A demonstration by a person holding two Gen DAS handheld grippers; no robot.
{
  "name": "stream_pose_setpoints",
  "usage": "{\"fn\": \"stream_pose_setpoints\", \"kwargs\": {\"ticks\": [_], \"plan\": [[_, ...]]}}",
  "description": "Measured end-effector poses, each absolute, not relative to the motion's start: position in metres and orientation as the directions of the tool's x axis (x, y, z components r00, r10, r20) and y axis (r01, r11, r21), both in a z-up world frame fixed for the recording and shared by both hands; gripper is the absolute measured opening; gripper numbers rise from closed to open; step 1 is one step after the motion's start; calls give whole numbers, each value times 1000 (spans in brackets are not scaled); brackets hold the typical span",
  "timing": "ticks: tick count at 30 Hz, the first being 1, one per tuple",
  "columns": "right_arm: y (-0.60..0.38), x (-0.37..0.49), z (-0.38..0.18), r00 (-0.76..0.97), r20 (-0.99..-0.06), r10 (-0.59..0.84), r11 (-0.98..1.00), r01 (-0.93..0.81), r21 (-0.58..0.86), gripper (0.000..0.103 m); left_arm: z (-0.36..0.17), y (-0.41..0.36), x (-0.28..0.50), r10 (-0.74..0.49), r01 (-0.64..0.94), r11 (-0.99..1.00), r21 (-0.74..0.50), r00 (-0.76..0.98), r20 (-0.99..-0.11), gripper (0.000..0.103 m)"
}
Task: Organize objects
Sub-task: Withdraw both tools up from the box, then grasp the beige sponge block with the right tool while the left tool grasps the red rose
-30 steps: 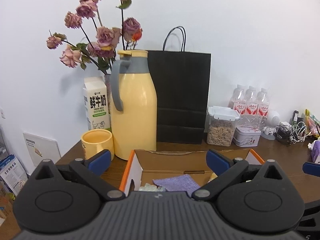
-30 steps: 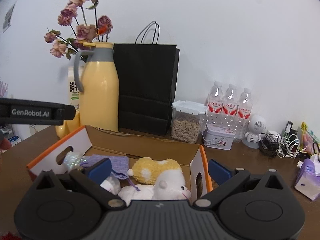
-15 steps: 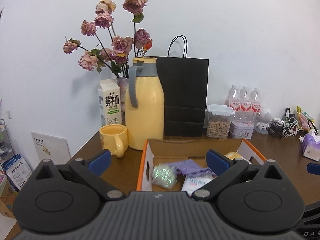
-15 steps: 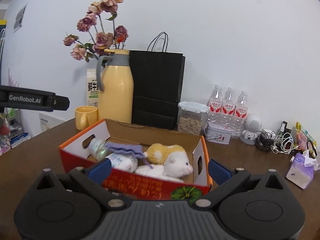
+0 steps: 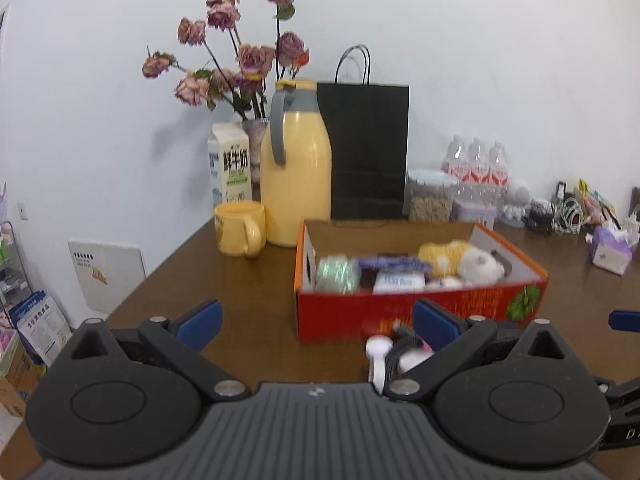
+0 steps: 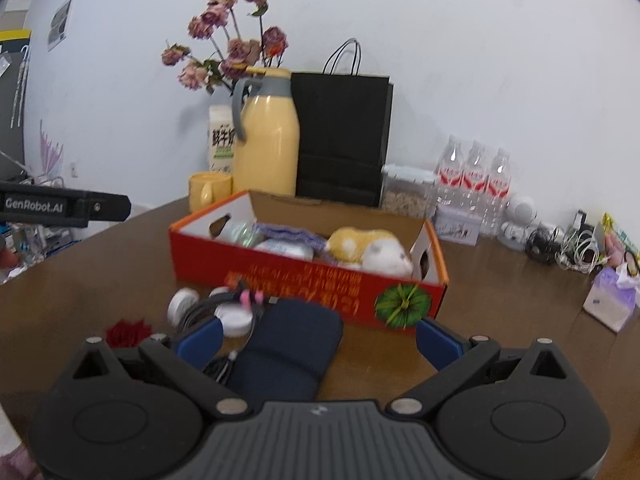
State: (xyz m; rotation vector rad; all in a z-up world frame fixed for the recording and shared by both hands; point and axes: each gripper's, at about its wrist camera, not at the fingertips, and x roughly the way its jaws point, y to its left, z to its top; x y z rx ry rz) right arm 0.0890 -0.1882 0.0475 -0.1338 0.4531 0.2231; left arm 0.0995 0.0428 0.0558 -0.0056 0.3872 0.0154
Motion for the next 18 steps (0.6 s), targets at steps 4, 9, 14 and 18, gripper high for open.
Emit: {"fn": "stream_pose_setpoints", "kwargs": {"ticks": [4,9,14,18], "plan": [[-188,77,33,855,-479,200,963,-263,-67,103,33,50,87,29,-37,999,-10,908,-419,103],[-190,64,14,828,-519,213,960,-276,-46,103,12,60,75,35,-48,999,-18,887,-461,103],[-193,55,2,812,-538,225,959,-282,-24,103,3,64,70,40,-56,998,-19,875,-482,103],[-190,53,-5,796,-557,237,952,-305,-31,103,-3,68,69,47,-69,997,-26,867,-496,103]]}}
